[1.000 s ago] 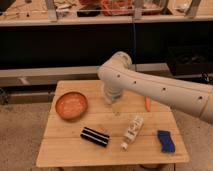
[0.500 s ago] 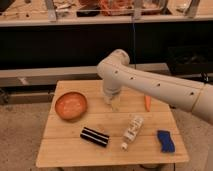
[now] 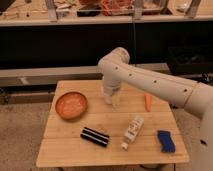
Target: Move the arm in a circular motion
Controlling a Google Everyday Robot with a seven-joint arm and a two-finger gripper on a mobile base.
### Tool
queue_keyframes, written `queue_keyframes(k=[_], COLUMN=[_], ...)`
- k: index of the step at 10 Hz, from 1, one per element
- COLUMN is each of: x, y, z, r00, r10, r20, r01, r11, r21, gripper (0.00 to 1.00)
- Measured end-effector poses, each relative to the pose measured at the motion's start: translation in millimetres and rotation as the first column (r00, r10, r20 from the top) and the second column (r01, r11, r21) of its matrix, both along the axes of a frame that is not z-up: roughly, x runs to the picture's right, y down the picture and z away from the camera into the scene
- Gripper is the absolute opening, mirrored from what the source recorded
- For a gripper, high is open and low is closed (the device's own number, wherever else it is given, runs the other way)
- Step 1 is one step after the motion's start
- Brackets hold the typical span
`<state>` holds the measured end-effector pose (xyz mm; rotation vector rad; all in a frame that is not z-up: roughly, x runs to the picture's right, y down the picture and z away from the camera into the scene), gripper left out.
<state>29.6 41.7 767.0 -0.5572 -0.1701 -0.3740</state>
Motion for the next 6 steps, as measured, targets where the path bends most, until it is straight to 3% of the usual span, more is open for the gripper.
queue_keyframes(k=[6], x=[20.4], y=[-10.9], z=[23.2], r00=[0.999], r10=[0.033], r20=[0.008], r01=[-0.033], r11=[0.9994], r21=[-0.013], gripper=[0.8])
